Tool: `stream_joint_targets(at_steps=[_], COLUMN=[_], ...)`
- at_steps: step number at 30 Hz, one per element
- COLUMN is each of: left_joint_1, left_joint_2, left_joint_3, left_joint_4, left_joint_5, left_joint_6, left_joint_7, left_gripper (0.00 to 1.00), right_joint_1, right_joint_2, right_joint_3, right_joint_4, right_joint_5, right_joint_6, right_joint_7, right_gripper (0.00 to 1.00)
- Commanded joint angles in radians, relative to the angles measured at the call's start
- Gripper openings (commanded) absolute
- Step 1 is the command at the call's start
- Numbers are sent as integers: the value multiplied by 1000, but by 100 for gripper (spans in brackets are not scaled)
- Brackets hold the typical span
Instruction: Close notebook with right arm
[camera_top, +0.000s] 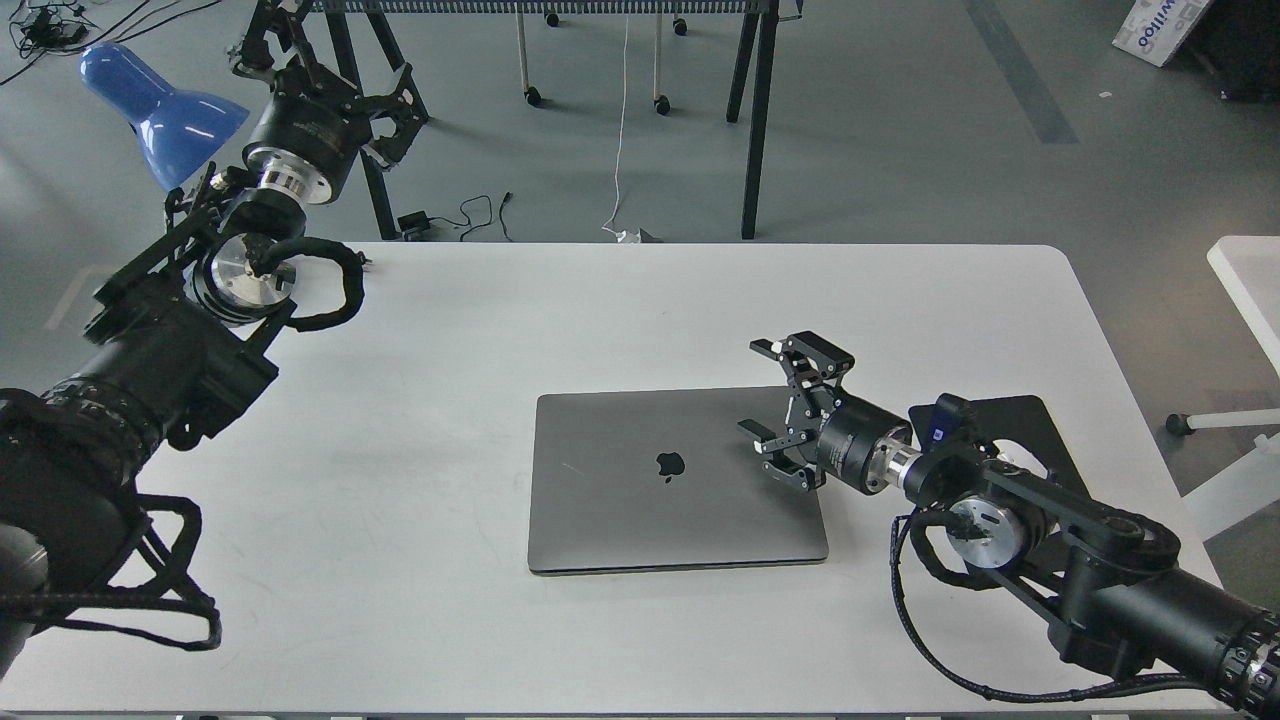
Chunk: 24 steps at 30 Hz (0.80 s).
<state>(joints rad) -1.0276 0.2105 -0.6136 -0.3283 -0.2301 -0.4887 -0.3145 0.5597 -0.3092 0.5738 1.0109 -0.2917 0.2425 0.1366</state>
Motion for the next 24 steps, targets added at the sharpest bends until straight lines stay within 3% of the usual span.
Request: stream_joint_targets(at_steps=[1, 11, 18, 24], left_joint_1=[1, 0, 0, 0], left_joint_2=[-2, -2, -2, -2], left_joint_3=[2, 2, 0, 0], left_joint_4=[0, 0, 0, 0], left_joint_5=[0, 0, 0, 0], left_joint_6=[0, 0, 0, 0], left_joint_7=[0, 0, 0, 0], left_gripper=[100, 100, 100, 100], right_joint_1=[29, 146, 164, 206], right_joint_2=[-7, 16, 16, 12], right_joint_3=[141, 503, 540, 538], right_joint_4=[-1, -107, -158, -172], right_joint_5=[0, 16, 195, 207], right_joint_6=[4, -9, -9, -6], right_joint_7=[0, -17, -20, -22], right_gripper=[100, 100, 100, 100])
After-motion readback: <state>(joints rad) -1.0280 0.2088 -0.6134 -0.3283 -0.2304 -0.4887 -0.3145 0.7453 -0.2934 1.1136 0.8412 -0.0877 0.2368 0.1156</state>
